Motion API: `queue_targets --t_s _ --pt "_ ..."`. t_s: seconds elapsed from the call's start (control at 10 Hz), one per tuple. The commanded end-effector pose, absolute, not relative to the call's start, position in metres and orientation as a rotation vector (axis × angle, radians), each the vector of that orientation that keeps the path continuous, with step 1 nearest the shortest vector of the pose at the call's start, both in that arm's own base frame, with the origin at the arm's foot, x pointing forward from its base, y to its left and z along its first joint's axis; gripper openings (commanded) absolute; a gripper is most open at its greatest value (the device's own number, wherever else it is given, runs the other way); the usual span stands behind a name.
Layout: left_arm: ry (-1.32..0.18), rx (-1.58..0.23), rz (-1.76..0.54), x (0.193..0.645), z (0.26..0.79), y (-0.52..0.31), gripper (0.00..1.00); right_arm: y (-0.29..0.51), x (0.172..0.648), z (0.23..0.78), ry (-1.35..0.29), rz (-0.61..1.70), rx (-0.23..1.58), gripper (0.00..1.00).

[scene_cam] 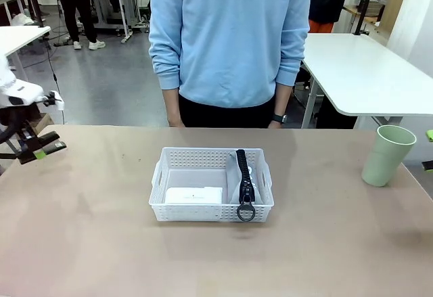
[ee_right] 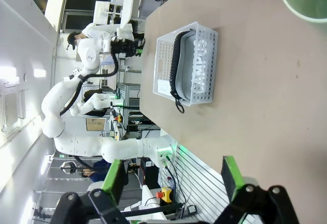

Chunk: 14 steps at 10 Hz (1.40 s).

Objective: Efficiently arrange items inside the basket to fit them all.
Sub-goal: Pick up the Stapler and place it inside the Organizing basket.

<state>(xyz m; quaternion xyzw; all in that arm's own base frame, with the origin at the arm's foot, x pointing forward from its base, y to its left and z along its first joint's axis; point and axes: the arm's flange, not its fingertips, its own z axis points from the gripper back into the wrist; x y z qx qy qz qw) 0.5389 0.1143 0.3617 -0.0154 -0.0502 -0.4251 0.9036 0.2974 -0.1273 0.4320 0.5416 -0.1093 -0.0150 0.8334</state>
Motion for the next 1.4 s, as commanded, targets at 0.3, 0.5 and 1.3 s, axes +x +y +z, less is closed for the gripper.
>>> queue_targets --t_s 0.3,0.5,1.3 --pt "-0.273 -0.156 -0.997 0.349 0.428 0.117 0.00 -0.127 0.299 0.434 -0.256 -0.020 1.168 1.00" --pt "-0.448 -0.242 -0.930 0.312 0.427 0.127 0.00 -0.127 0.299 0.434 -0.256 -0.020 1.168 1.00" --pt "-0.335 -0.193 -0.970 0.332 0.433 0.123 0.00 -0.127 0.299 0.434 -0.256 -0.020 1.168 1.00"
